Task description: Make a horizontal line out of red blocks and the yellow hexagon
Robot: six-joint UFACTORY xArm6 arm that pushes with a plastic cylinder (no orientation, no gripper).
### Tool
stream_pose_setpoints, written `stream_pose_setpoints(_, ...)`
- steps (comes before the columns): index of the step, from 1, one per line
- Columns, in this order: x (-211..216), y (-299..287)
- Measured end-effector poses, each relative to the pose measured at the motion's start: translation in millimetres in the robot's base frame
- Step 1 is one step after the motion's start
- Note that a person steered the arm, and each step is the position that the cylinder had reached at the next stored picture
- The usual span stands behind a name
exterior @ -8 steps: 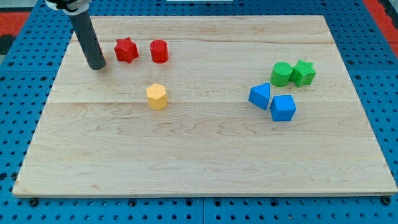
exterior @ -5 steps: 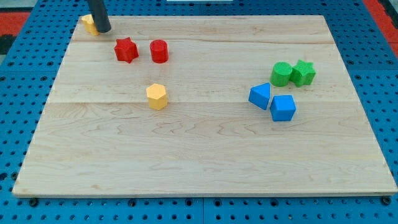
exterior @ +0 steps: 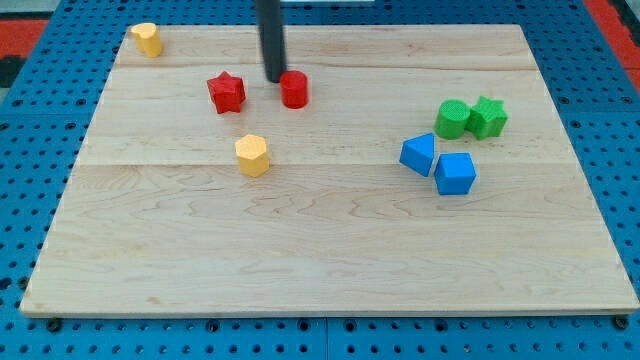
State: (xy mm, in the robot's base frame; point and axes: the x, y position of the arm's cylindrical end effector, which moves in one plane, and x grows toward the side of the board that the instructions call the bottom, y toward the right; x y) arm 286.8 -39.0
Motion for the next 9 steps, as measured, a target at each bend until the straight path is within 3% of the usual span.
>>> stream_pose_setpoints(2, 9, 92)
stream_pose_setpoints(3, 45, 62)
stream_pose_setpoints(4, 47, 30)
stream_pose_setpoints(5, 67, 53)
stream_pose_setpoints(6, 141, 61)
stream_pose_setpoints(7, 161, 7)
stream_pose_setpoints(9, 140, -99)
